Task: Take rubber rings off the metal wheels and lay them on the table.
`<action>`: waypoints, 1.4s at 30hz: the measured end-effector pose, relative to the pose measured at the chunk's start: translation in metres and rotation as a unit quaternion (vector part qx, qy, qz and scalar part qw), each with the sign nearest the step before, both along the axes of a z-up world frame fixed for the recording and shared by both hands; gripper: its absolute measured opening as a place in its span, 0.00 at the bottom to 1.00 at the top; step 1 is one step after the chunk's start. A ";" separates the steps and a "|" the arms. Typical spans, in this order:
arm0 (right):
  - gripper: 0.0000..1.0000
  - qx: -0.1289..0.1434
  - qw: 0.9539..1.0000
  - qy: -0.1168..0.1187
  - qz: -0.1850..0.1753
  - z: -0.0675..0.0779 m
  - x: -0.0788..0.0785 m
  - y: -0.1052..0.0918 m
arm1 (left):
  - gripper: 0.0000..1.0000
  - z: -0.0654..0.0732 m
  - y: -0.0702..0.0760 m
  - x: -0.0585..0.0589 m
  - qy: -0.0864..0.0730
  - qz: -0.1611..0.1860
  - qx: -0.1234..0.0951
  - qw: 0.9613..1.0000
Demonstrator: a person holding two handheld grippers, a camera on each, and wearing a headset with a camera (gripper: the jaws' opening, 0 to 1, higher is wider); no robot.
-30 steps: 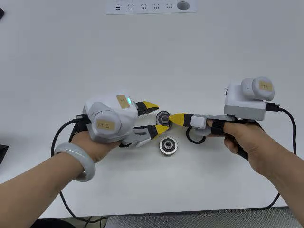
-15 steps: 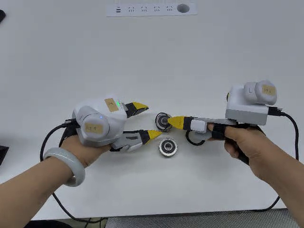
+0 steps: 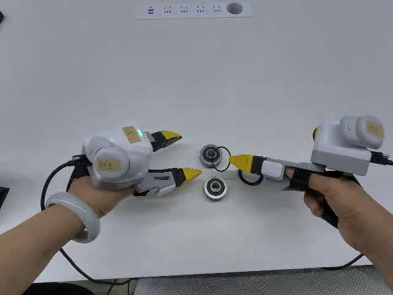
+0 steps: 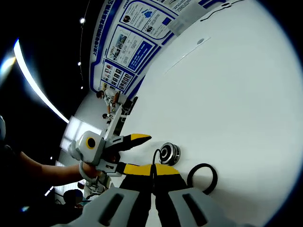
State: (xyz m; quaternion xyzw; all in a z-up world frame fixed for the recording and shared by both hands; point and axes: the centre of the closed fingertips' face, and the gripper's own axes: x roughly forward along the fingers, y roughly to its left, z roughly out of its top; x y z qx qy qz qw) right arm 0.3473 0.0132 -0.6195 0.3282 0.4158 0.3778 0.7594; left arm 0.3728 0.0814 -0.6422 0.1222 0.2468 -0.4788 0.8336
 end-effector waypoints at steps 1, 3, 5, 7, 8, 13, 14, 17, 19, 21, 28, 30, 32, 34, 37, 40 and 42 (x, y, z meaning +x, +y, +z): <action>0.02 -0.001 1.000 0.002 -0.006 -0.001 -0.001 -0.004 | 0.48 0.000 0.000 0.000 0.000 0.001 0.001 1.000; 0.02 -0.001 1.000 0.006 -0.015 -0.002 -0.002 -0.010 | 0.48 0.001 0.000 -0.001 0.001 0.001 -0.001 1.000; 0.02 0.000 1.000 0.010 -0.029 -0.004 -0.003 -0.018 | 0.48 0.001 0.000 -0.002 0.000 0.001 0.001 1.000; 0.02 -0.004 0.999 0.014 -0.038 -0.007 -0.003 -0.025 | 0.48 0.002 0.000 -0.002 0.002 0.002 -0.002 1.000; 0.02 -0.005 0.999 0.016 -0.041 -0.008 -0.004 -0.028 | 0.48 0.002 0.000 -0.003 0.002 0.002 -0.001 1.000; 0.02 -0.014 0.998 0.027 -0.054 -0.016 -0.005 -0.039 | 0.48 0.001 0.001 -0.003 0.004 0.004 0.001 1.000; 0.02 -0.016 0.998 0.029 -0.054 -0.018 -0.006 -0.040 | 0.47 0.002 0.001 -0.003 0.003 0.004 0.002 1.000; 0.02 -0.022 0.998 0.032 -0.057 -0.022 -0.007 -0.041 | 0.47 0.002 0.002 -0.002 0.004 0.005 0.004 1.000; 0.02 -0.027 0.998 0.032 -0.057 -0.024 -0.008 -0.042 | 0.47 0.002 0.002 -0.002 0.005 0.006 0.002 1.000; 0.02 -0.037 0.997 0.027 -0.054 -0.027 -0.008 -0.043 | 0.47 0.001 0.002 -0.002 0.003 0.006 0.005 1.000; 0.05 -0.075 0.996 0.004 -0.039 -0.032 -0.009 -0.047 | 0.46 0.001 0.004 -0.002 0.006 0.007 0.005 1.000; 0.07 -0.082 0.996 -0.007 -0.036 -0.031 -0.008 -0.047 | 0.46 0.000 0.004 -0.003 0.008 0.007 0.005 1.000; 0.09 -0.089 0.995 -0.015 -0.030 -0.031 -0.008 -0.048 | 0.46 0.001 0.004 -0.003 0.008 0.007 0.004 1.000; 0.11 -0.107 0.994 -0.033 -0.020 -0.032 -0.008 -0.049 | 0.46 0.001 0.004 -0.003 0.008 0.007 0.002 1.000; 0.17 -0.103 0.994 -0.046 -0.012 -0.027 -0.010 -0.046 | 0.46 0.002 0.004 -0.003 0.008 0.007 0.001 1.000; 0.24 -0.100 0.992 -0.070 -0.005 -0.020 -0.010 -0.043 | 0.47 0.004 0.004 -0.004 0.007 0.007 -0.002 1.000; 0.28 -0.104 0.991 -0.087 0.006 -0.017 -0.011 -0.041 | 0.48 0.005 0.004 -0.005 0.007 0.006 -0.005 1.000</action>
